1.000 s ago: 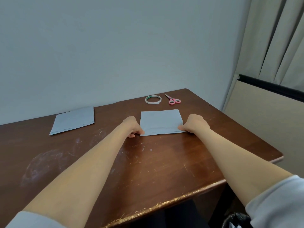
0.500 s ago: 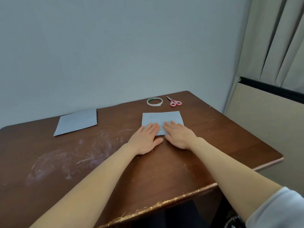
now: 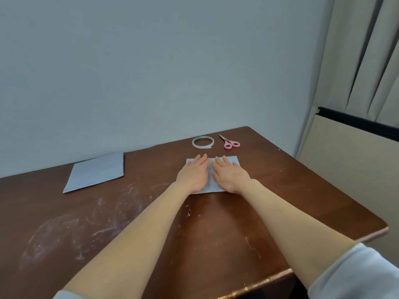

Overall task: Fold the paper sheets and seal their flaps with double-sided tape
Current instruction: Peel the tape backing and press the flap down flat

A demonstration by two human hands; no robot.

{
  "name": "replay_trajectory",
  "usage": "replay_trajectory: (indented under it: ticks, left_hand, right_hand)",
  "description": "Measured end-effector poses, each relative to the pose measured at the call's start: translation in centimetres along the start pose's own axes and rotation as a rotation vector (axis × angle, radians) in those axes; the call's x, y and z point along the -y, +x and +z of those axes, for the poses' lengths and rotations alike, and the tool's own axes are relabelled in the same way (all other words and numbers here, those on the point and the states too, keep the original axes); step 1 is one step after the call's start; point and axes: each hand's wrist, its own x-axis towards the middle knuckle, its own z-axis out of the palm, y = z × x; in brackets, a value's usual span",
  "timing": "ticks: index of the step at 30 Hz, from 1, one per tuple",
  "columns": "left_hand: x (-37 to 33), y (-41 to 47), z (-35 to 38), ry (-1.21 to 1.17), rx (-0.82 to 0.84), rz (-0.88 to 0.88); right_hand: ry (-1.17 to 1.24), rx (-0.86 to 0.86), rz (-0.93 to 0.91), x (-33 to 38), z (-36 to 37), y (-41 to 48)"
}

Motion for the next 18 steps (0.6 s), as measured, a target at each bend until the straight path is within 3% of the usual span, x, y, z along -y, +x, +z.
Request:
replay_trajectory:
  ticks: [5,9,12,14,18]
  left_hand:
    - [0.7,2.0,0.8,-0.014,0.161,-0.030]
    - [2.8,2.6,0.9,-0.048,0.083,-0.218]
    - [1.8,3.6,0.5,0.005,0.011,-0.089]
    - [0.8,4.0,0.7,-0.037,0.068,-0.019]
    - [2.2,3.8,1.8,-0.079,0.155,-0.116]
  right_hand:
    - [0.038,0.048,0.010,-1.3,0.3,2.1]
    - [0.043,0.030,0.153,-3.2,-0.3,3.2]
    - [0.059,0.011,0.059,-2.0,-0.7,4.2]
    - [0.072,0.052,0.014,-1.5,-0.2,4.7]
    - [0.071,0.076,0.159,-3.0,0.2,4.6]
